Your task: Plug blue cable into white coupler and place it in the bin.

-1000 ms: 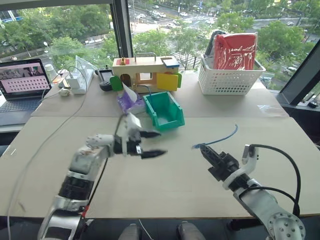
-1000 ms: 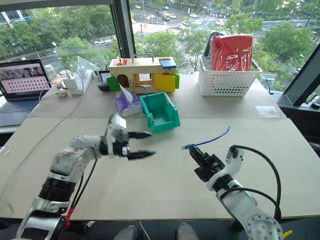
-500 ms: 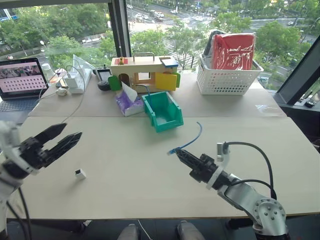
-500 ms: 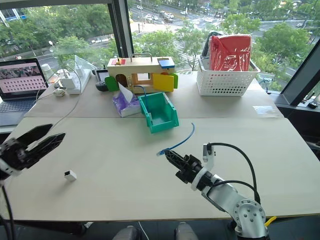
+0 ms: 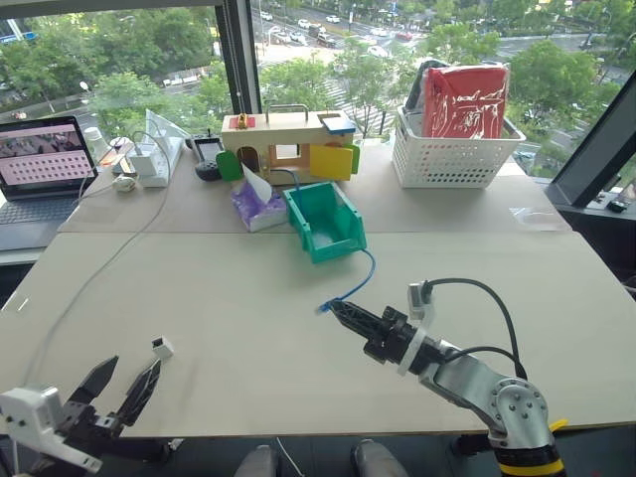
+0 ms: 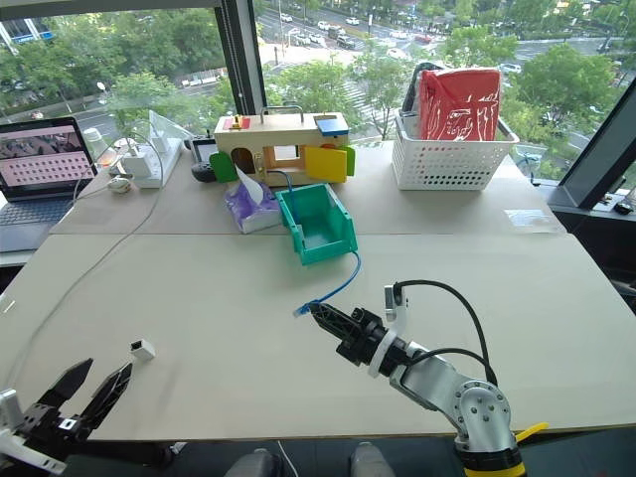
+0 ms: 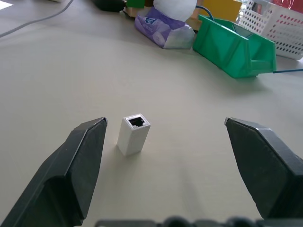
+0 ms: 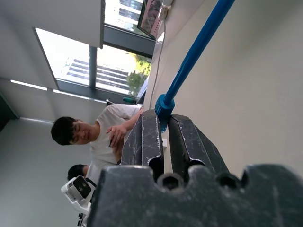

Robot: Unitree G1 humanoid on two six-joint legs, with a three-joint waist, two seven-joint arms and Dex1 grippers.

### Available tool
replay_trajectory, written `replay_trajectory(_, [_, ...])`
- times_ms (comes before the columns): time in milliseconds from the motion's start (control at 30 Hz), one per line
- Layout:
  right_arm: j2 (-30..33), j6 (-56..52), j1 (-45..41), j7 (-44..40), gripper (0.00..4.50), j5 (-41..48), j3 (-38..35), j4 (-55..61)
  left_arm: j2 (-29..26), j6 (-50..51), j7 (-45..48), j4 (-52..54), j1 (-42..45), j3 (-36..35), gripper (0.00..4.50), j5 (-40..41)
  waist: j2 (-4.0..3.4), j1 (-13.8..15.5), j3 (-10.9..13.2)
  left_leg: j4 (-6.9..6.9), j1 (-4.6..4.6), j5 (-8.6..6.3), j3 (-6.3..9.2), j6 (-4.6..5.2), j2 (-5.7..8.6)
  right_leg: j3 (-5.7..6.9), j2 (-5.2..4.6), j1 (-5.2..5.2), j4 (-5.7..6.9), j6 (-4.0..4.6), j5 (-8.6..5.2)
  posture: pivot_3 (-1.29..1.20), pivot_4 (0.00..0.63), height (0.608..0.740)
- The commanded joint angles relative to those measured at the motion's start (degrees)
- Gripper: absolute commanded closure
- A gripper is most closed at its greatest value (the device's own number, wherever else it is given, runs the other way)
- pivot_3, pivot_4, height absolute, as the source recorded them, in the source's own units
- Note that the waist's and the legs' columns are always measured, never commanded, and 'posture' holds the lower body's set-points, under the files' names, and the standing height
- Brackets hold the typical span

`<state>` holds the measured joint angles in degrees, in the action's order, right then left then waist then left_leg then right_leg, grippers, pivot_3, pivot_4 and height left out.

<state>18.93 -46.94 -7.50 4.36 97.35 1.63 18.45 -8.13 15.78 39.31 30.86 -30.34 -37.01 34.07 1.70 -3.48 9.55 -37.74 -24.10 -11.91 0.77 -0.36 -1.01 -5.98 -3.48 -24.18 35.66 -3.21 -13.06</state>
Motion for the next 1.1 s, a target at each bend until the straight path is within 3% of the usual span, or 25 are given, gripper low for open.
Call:
replay_trajectory(33, [-0.26, 0.21, 0.34, -0.93, 4.50, -0.15, -1.23, 1.71, 2.94, -4.17, -7.22, -4.02, 2.07, 3.84, 0.18, -5.79, 0.07, -0.31, -0.03, -0.01, -0.03, -0.06, -0.02, 0.02, 0.04, -0.08, 0.00, -0.01, 0.01, -0.13, 0.15, 0.00, 0.150, 0.733])
replay_trajectory(500, [-1.11, 1.75, 1.09, -0.37, 4.50, -2.59, -2.63, 3.60, 3.70, -10.29, -20.03, -15.36, 10.51, 13.83, 0.18, -17.24, -0.04, 0.13, -0.18, -0.08, 0.24, -0.04, 0.06, 0.12, 0.03, -0.06, 0.09, 0.15, 0.29, -0.16, 0.01, 0.00, 0.150, 0.733])
replay_trajectory(600, [-1.23, 1.72, 1.08, -0.31, 4.50, -2.82, -2.99, 3.66, 3.93, -10.13, -22.39, -16.60, 11.51, 14.47, 0.96, -17.74, -0.23, 0.49, -0.29, -0.08, 0.30, -0.03, 0.06, 0.14, 0.04, -0.05, 0.09, 0.18, 0.36, -0.26, 0.06, 0.00, 0.150, 0.733])
replay_trajectory(867, [-1.38, 1.73, 1.43, 0.06, 4.50, -3.46, -3.87, 4.41, 1.91, -9.77, -23.54, -17.50, 13.24, 16.96, 3.87, -18.91, -0.56, 0.99, -0.48, -0.07, 0.35, -0.02, 0.06, 0.15, 0.05, -0.06, 0.12, 0.19, 0.41, -0.25, 0.06, 0.00, 0.150, 0.733])
replay_trajectory(1100, [-1.88, 3.33, 2.23, 1.00, 4.50, -4.60, -5.12, 6.08, -11.84, -9.17, -6.43, -19.14, 22.23, 22.25, 3.86, -14.48, -0.39, 0.98, -0.41, -0.08, 0.26, 0.01, 0.06, 0.14, 0.04, -0.05, 0.13, 0.12, 0.41, -0.03, -0.07, 0.00, 0.150, 0.733])
